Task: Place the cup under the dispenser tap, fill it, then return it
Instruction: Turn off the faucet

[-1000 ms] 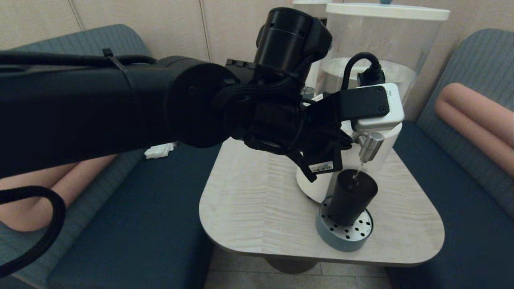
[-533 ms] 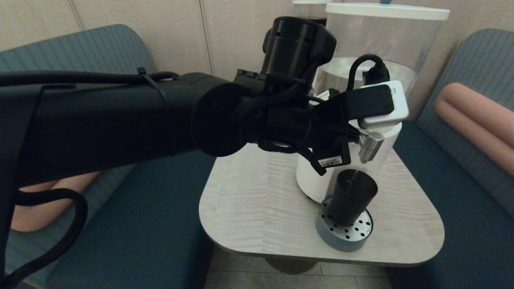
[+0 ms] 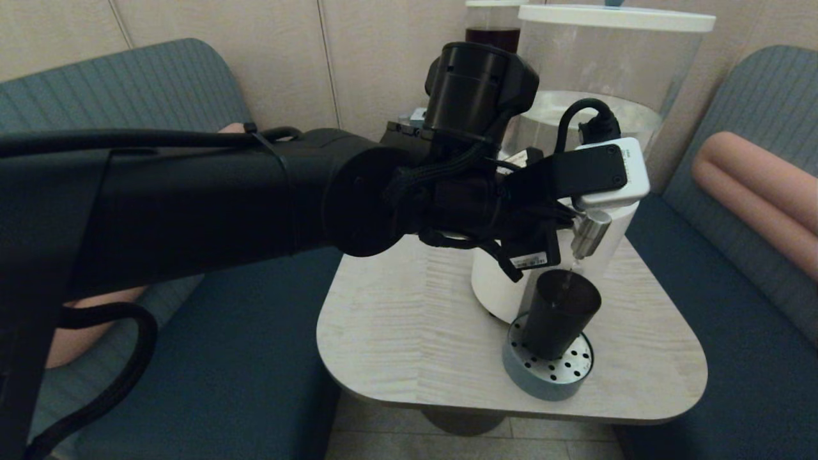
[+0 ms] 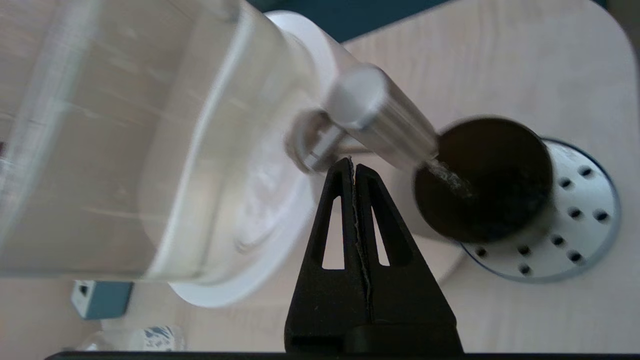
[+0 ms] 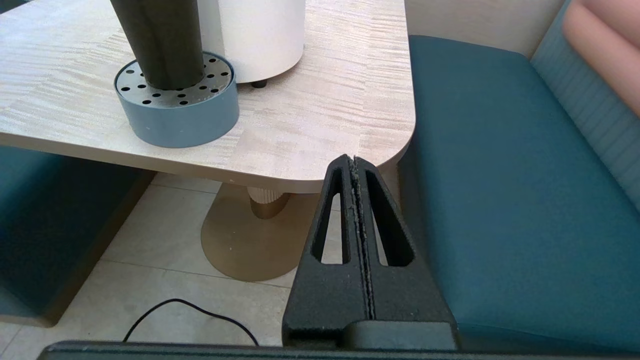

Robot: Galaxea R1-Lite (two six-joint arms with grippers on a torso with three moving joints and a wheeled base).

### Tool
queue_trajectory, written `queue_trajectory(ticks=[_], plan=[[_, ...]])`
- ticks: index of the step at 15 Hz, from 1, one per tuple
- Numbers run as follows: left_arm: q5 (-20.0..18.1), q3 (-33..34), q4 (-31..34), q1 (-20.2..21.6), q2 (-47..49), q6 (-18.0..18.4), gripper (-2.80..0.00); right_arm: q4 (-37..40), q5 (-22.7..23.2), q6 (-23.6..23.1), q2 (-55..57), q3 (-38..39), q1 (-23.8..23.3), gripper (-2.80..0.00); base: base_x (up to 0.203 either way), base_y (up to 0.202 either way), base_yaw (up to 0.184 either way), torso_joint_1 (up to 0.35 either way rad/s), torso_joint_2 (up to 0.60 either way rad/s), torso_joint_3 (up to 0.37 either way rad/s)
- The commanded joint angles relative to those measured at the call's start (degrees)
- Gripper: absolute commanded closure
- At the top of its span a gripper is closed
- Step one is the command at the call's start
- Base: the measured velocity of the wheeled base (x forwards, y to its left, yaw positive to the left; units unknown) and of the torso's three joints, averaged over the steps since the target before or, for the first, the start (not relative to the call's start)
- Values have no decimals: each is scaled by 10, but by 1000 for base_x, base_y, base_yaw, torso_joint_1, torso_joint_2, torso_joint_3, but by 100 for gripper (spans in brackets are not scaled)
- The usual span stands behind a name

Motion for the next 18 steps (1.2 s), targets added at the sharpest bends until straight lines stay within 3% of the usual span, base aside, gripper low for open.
queue_trajectory(ticks=[1, 18], plan=[[-1, 0, -24, 0, 3, 2, 0, 0, 0, 0, 0, 8, 0, 0, 0, 0, 0, 0, 0, 0], [0, 2, -40, 5, 16, -4, 0, 0, 0, 0, 0, 9, 0, 0, 0, 0, 0, 0, 0, 0]])
